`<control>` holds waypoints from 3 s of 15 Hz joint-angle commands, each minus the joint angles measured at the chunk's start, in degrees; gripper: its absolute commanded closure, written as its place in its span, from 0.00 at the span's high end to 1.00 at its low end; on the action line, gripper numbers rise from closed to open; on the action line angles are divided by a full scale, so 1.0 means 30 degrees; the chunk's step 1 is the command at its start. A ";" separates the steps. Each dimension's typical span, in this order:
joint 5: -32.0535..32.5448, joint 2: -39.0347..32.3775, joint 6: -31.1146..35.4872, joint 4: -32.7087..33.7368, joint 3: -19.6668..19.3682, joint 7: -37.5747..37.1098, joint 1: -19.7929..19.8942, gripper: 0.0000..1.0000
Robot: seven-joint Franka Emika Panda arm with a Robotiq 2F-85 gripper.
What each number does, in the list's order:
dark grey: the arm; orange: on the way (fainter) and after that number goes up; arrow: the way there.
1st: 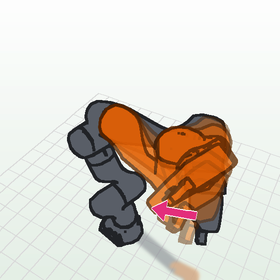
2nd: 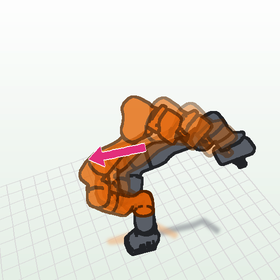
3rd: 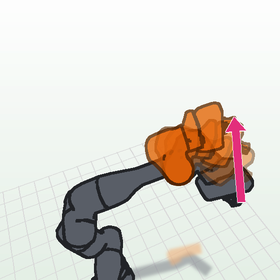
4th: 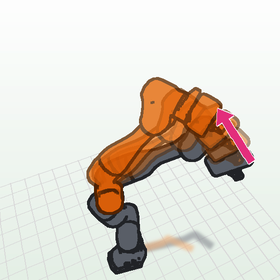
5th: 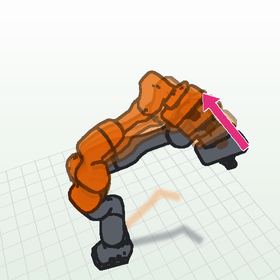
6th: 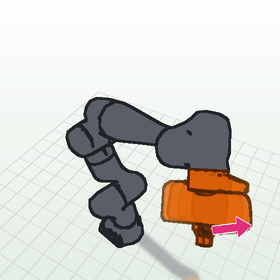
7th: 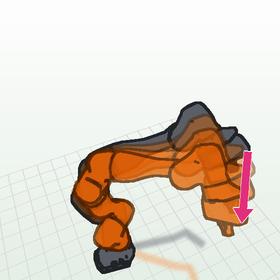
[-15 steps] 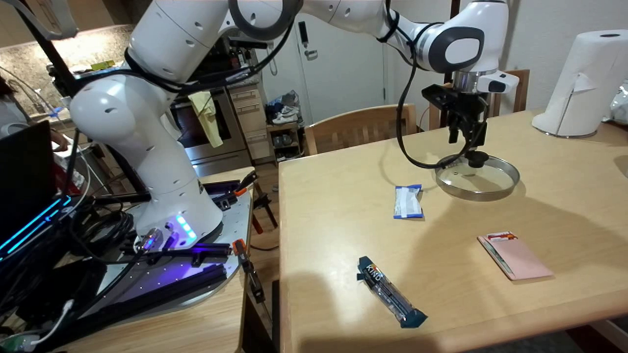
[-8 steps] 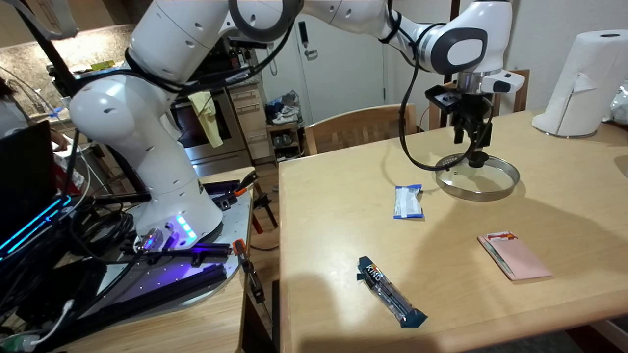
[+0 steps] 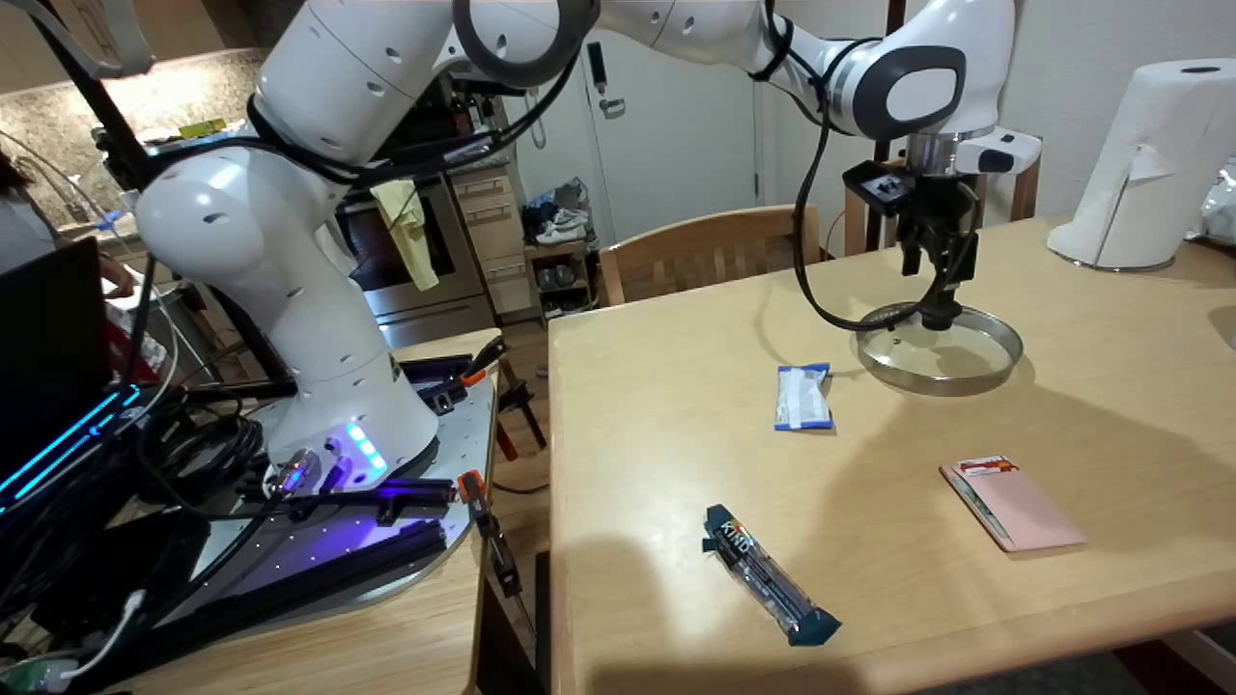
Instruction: Place the glass lid on top of the white packet
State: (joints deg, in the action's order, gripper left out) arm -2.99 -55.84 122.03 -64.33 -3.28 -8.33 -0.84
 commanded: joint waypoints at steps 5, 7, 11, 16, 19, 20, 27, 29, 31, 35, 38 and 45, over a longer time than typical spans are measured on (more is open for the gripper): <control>0.0210 -0.0653 -0.0677 0.1425 0.0062 -0.0365 0.0064 1.00; 0.0211 -0.0726 -0.0863 0.1572 -0.0005 -0.0580 0.0022 1.00; 0.0261 -0.0746 -0.1377 0.1723 -0.0180 -0.1146 -0.0085 1.00; 0.0743 -0.0836 -0.1931 0.1999 -0.0960 -0.2959 -0.0566 1.00; 0.0845 -0.0868 -0.2390 0.2183 -0.1010 -0.3396 -0.0598 1.00; 0.0861 -0.0884 -0.2501 0.2227 -0.1043 -0.3573 -0.0633 1.00; 0.0211 -0.0937 -0.3479 0.2595 -0.0307 -0.2968 -0.0241 1.00; -0.0006 -0.0996 -0.3216 0.2660 -0.0091 -0.2874 -0.0136 1.00; -0.0168 -0.1129 -0.1950 0.2593 0.0068 -0.2723 -0.0065 1.00; 0.0333 -0.0743 -0.2431 0.2022 -0.0268 -0.2942 -0.0402 1.00; 0.0414 -0.0720 -0.2366 0.2043 -0.0367 -0.3122 -0.0484 1.00; 0.1141 -0.2330 -0.2922 0.3545 -0.1298 -0.5129 -0.1054 1.00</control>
State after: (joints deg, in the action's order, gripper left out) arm -0.78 -59.52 115.28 -57.98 -6.30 -20.66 -3.68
